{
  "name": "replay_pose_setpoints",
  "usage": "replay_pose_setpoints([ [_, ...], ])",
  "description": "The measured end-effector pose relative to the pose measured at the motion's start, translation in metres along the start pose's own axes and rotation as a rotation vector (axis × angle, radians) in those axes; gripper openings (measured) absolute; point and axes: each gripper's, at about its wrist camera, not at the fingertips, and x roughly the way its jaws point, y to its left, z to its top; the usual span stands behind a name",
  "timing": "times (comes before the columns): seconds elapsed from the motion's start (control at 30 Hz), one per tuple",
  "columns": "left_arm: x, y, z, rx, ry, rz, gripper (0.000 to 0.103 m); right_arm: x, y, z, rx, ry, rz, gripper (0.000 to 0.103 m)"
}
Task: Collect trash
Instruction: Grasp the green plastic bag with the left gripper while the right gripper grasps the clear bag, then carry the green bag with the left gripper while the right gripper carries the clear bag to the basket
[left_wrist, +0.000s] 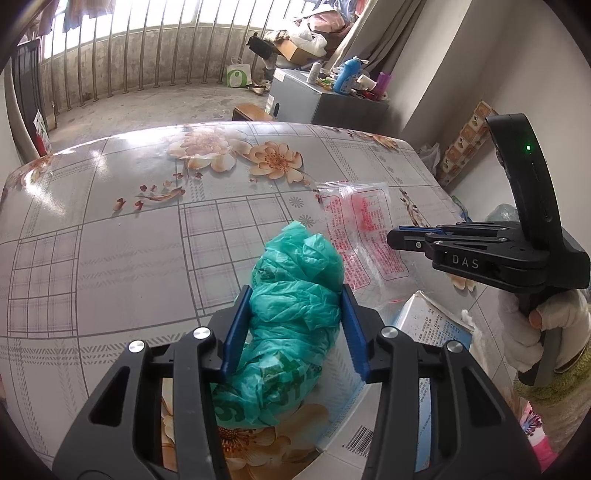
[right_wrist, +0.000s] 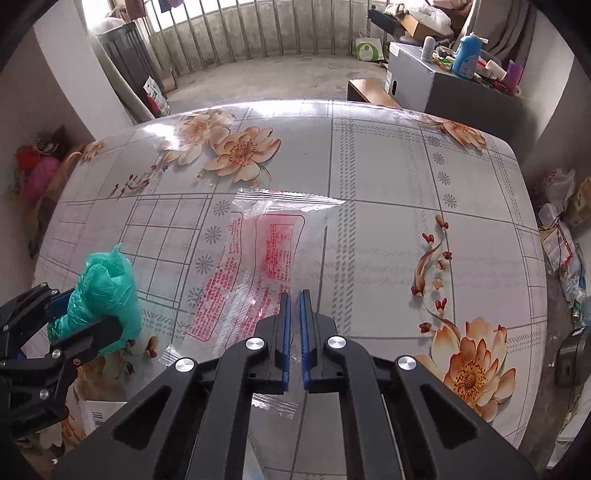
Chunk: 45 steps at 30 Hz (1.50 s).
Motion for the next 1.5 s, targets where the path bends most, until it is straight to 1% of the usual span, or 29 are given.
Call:
replay_pose_setpoints([
  [0.07,-0.008,-0.001,0.003,0.002,-0.025,0.001,0.044,-0.010,-0.003,0.001,0.023,-0.029,0.018,0.005],
  [0.17,-0.024,-0.005,0.009,0.009,-0.069,0.009,0.044,-0.031,-0.010,0.004,0.046,-0.087,0.021,0.004],
  [0.37,-0.065,-0.016,0.018,0.029,-0.168,0.018,0.044,-0.087,-0.030,0.004,0.103,-0.221,0.021,0.004],
  [0.47,-0.084,-0.027,0.021,0.030,-0.200,-0.011,0.044,-0.115,-0.044,-0.003,0.147,-0.278,0.032,0.004],
  [0.53,-0.097,-0.038,0.022,0.046,-0.217,-0.041,0.044,-0.135,-0.056,-0.016,0.181,-0.314,0.039,0.004],
  [0.63,-0.115,-0.060,0.025,0.087,-0.250,-0.082,0.044,-0.167,-0.078,-0.045,0.242,-0.372,0.035,0.004],
  [0.7,-0.122,-0.079,0.029,0.112,-0.264,-0.120,0.044,-0.189,-0.095,-0.071,0.290,-0.407,0.015,0.004],
  [0.83,-0.120,-0.130,0.030,0.187,-0.247,-0.239,0.044,-0.227,-0.137,-0.133,0.414,-0.458,-0.065,0.004],
  [0.9,-0.112,-0.161,0.028,0.234,-0.223,-0.302,0.044,-0.240,-0.161,-0.170,0.495,-0.468,-0.115,0.004],
  [1.0,-0.092,-0.215,0.024,0.303,-0.159,-0.400,0.044,-0.255,-0.199,-0.229,0.632,-0.469,-0.185,0.004],
  [1.1,-0.062,-0.271,0.018,0.374,-0.064,-0.481,0.045,-0.263,-0.234,-0.289,0.776,-0.464,-0.249,0.004],
  [1.17,-0.040,-0.308,0.012,0.413,0.007,-0.524,0.045,-0.262,-0.254,-0.323,0.857,-0.450,-0.311,0.004],
  [1.2,-0.027,-0.326,0.008,0.430,0.042,-0.536,0.045,-0.258,-0.262,-0.342,0.900,-0.438,-0.331,0.004],
  [1.27,-0.002,-0.361,-0.003,0.464,0.114,-0.552,0.045,-0.247,-0.280,-0.372,0.981,-0.419,-0.328,0.004],
  [1.37,0.036,-0.413,-0.024,0.523,0.222,-0.561,0.045,-0.222,-0.305,-0.403,1.056,-0.356,-0.371,0.004],
  [1.43,0.064,-0.446,-0.041,0.568,0.305,-0.549,0.046,-0.201,-0.322,-0.418,1.111,-0.327,-0.353,0.004],
  [1.5,0.094,-0.474,-0.058,0.610,0.368,-0.521,0.046,-0.180,-0.338,-0.433,1.162,-0.290,-0.365,0.005],
])
